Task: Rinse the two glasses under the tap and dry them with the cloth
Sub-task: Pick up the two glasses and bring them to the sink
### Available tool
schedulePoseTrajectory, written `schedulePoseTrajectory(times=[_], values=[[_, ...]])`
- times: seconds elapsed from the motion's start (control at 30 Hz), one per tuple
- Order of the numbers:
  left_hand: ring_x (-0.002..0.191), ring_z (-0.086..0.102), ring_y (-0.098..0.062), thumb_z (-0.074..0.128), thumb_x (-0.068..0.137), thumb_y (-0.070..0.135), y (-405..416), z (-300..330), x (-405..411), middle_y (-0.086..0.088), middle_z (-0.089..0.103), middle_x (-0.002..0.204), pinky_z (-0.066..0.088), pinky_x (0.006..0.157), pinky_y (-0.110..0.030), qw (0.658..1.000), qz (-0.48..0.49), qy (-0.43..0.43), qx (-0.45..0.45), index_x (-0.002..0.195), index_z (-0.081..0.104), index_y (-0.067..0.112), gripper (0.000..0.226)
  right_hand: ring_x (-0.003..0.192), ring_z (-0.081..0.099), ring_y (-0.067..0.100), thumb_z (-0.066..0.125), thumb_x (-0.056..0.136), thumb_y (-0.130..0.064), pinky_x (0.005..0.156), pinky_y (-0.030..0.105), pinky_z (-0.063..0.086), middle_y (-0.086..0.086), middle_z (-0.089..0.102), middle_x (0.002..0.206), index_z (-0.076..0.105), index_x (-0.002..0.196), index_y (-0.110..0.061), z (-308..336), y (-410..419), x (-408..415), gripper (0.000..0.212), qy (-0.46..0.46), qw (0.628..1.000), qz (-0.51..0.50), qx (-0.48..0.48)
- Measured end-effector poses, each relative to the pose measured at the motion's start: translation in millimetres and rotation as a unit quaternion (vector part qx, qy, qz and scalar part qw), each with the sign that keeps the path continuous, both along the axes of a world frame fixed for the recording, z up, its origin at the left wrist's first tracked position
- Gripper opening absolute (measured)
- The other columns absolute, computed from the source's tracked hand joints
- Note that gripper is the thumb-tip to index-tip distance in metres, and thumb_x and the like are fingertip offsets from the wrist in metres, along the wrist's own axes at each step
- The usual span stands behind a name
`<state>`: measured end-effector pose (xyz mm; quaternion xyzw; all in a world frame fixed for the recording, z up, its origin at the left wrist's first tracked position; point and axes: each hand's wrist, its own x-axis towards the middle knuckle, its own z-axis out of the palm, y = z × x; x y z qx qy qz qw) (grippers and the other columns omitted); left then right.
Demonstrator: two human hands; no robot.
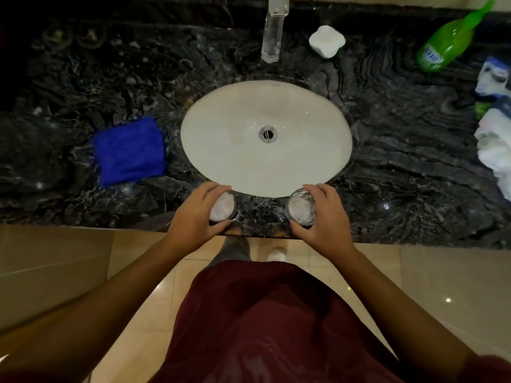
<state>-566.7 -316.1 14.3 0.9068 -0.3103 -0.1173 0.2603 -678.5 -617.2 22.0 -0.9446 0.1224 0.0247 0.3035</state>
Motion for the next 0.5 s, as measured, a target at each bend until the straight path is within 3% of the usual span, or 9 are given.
schedulePoseTrajectory(times=[0.37,0.5], values=[[0.134,0.052,-0.028,0.085,0.084,0.035,-7,12,-3,-0.007,0.05,0.148,0.051,0.107,-0.051,0.999,0.017,0.038,0.029,0.148,0.049,0.019,0.075,0.136,0.048,0.028,0.087,0.079,-0.036,0.103,0.05,0.052,0.008,0.051,0.147,0.046,0.15,-0.016,-1,3,-5,0.085,0.0,0.999,0.013,0.03],[0.148,0.039,-0.035,0.082,0.083,0.052,-16,29,-1,-0.013,0.045,0.157,0.035,0.12,-0.057,0.998,-0.008,-0.011,0.058,0.151,0.047,0.013,0.085,0.153,0.031,0.021,0.074,0.083,-0.065,0.121,0.037,0.031,0.004,0.036,0.166,0.035,0.159,-0.02,2,-14,-5,0.096,0.018,0.996,0.02,0.081]])
